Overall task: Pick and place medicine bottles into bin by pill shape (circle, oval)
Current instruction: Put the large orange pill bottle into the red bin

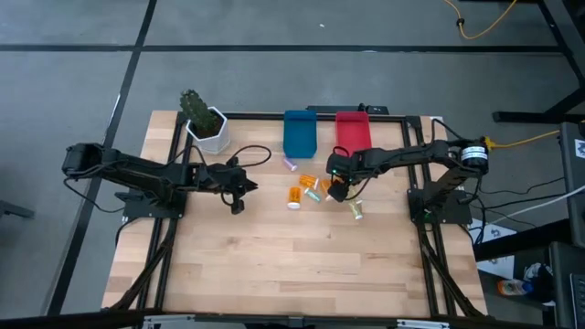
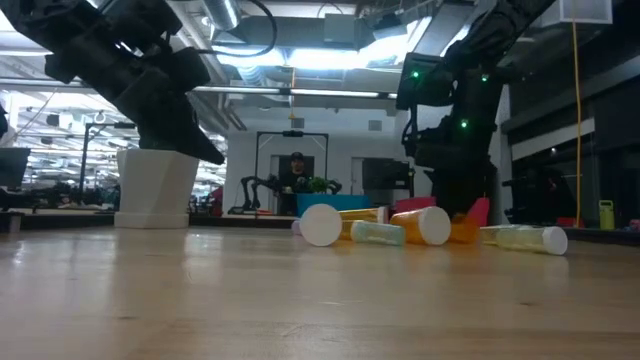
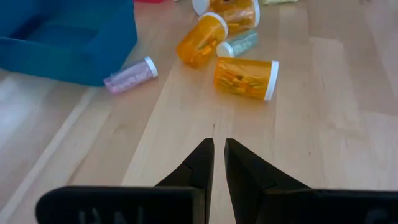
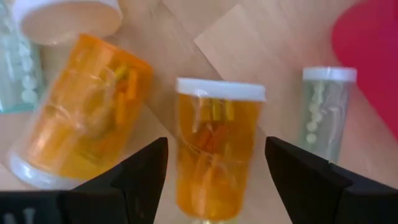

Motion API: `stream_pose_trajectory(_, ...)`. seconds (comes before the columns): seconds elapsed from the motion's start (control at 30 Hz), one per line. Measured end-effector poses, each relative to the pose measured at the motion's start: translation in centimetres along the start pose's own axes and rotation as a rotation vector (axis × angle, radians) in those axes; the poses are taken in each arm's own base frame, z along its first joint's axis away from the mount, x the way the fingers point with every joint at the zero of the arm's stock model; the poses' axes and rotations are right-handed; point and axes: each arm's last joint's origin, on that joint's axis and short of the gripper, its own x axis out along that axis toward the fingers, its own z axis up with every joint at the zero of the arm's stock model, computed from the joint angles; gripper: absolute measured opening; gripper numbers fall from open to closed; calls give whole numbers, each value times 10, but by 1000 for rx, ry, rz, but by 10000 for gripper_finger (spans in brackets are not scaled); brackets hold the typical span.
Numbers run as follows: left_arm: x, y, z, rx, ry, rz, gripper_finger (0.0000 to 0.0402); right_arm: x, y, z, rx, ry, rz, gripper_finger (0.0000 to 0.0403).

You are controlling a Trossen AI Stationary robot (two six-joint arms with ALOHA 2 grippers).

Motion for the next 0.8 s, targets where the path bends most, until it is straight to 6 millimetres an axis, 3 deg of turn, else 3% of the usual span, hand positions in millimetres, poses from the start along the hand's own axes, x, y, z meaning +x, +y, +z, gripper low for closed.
stream_pose_trajectory(0.37,0,0,0,1,0,-1,35,1,0,0,5,-2,-2,262)
stream_pose_trajectory(0.8,0,0,0,1,0,-1,35,4,0,-1,-30,15,-7,172)
